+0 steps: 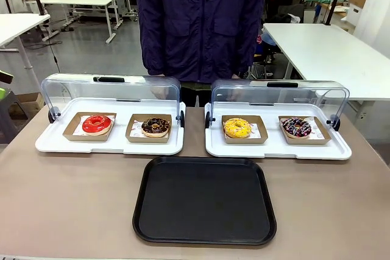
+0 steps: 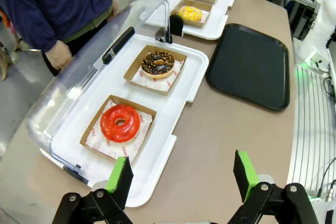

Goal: Move the second donut from the left to the tray.
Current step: Pick up the Paper togo box containing the Donut indicated by the person and place it on the Handle tray.

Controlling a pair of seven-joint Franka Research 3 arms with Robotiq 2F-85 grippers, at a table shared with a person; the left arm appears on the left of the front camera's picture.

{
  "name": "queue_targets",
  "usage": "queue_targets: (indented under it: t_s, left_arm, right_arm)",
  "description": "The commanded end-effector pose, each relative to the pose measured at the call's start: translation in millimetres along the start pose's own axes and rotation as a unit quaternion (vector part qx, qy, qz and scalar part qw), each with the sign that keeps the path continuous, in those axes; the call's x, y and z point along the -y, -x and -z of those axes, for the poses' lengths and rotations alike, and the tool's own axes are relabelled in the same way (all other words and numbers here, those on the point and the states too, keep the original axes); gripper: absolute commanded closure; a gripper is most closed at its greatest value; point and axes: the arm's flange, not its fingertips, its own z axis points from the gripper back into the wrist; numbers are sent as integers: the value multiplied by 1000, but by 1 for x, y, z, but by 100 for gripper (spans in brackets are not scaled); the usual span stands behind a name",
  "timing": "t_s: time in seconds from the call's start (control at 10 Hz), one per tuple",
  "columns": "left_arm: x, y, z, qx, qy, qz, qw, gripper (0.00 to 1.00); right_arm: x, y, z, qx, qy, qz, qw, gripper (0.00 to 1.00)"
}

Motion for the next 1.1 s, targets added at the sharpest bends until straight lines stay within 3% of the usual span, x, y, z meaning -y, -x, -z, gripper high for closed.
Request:
queue_targets:
  t_s: [0.0,1.0]
  left_arm:
    - [-1,0,-3,9,4,9,1000,0]
    - [-1,0,-3,9,4,9,1000,0]
  right_arm:
    - [3,-2,1,14,0,-13,1000,0]
    - [3,-2,1,14,0,-13,1000,0]
